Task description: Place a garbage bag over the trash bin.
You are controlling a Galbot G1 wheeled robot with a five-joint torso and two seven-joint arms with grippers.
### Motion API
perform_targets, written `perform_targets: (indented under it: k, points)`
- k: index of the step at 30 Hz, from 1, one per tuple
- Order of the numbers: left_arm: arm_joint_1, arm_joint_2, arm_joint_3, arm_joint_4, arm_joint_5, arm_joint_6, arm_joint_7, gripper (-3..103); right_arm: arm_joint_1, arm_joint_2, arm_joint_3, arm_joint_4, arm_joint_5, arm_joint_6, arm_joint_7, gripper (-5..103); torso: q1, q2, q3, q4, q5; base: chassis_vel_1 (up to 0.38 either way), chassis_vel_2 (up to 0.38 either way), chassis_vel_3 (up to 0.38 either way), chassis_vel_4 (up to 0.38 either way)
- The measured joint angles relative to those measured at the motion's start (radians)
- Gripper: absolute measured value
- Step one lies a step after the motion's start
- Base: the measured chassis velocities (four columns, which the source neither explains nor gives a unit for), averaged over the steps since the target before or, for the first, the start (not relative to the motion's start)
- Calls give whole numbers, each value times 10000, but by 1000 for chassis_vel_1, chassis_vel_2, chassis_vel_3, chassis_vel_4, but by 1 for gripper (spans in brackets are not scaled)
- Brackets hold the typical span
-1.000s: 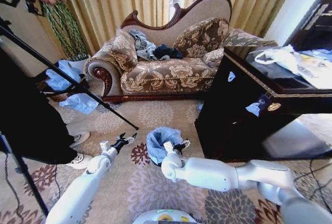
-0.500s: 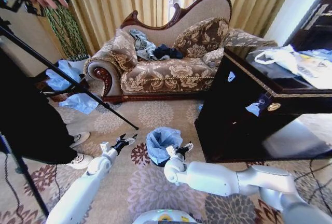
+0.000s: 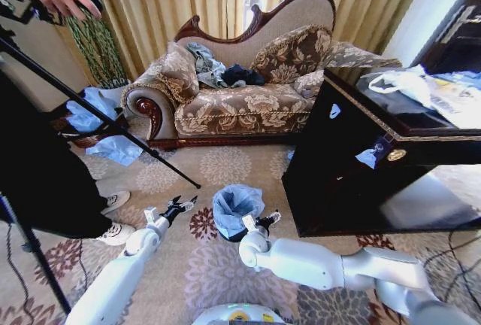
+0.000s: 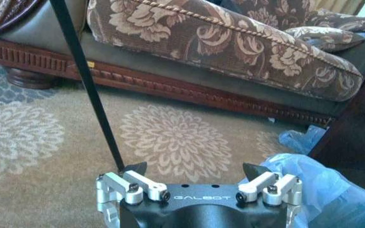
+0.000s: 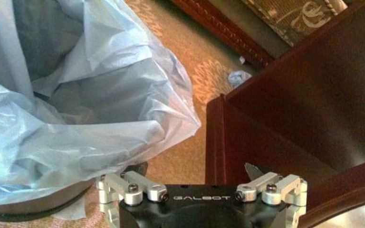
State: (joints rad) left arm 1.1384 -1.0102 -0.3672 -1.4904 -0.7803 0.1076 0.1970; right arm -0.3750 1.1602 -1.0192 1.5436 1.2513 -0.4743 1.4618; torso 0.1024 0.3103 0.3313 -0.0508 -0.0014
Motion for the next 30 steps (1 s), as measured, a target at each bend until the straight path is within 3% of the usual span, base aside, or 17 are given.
perform_targets:
  k: [9, 14, 17, 18, 20, 21, 22, 24, 26, 27, 29, 30]
  points:
    - [-35, 68, 40, 57, 3, 0, -18, 100, -264, -219, 351, 93, -304, 20, 60, 100, 0, 0, 0, 2, -1, 0, 0, 0, 0]
    - [-60, 235, 70, -108, -59, 52, -131, 100, -368, -1181, 944, 806, -610, -90, 147, 100, 0, 0, 0, 0, 0, 0, 0, 0, 0]
    - [-63, 499, 39, -465, -118, 245, -326, 100, -423, -2393, 1940, 1411, -1697, -111, -832, 100, 1, 0, 0, 1, -3, 0, 0, 0, 0]
    - [-63, 499, 39, -465, -118, 245, -326, 100, -423, -2393, 1940, 1411, -1697, -111, -832, 100, 1, 0, 0, 1, -3, 0, 0, 0, 0]
    - [-3, 715, 10, -758, -156, 381, -428, 100, -705, -3092, 2570, 1799, -2490, 429, -1935, 100, 0, 0, 0, -2, -2, 0, 0, 0, 0]
    - [54, 850, -19, -969, -209, 493, -500, 100, -1058, -3544, 3033, 2082, -3124, 1292, -3120, 100, 0, 0, 0, -3, -1, 0, 0, 0, 0]
    - [54, 850, -19, -969, -209, 493, -500, 100, -1058, -3544, 3033, 2082, -3124, 1292, -3120, 100, 0, 0, 0, -3, -1, 0, 0, 0, 0]
    - [188, 1065, -87, -1361, -363, 681, -634, 100, -1586, -3895, 3560, 2401, -3999, 2672, -4733, 100, 0, 0, 0, -4, -4, 0, 0, 0, 0]
    - [477, 1400, -311, -2169, -821, 1113, -957, 100, -2326, -3907, 4423, 2571, -5076, 4256, -6587, 100, 0, 0, 0, -1, 2, 0, 0, 0, 0]
    - [477, 1400, -311, -2169, -821, 1113, -957, 100, -2326, -3907, 4423, 2571, -5076, 4256, -6587, 100, 0, 0, 0, -1, 2, 0, 0, 0, 0]
    - [766, 1704, -573, -3056, -1352, 1459, -1316, 100, -3117, -3746, 5510, 2694, -5433, 5659, -8752, 100, 0, 0, 0, 2, 1, 0, 0, 0, 0]
    - [766, 1704, -573, -3056, -1352, 1459, -1316, 100, -3117, -3746, 5510, 2694, -5433, 5659, -8752, 100, 0, 0, 0, 2, 1, 0, 0, 0, 0]
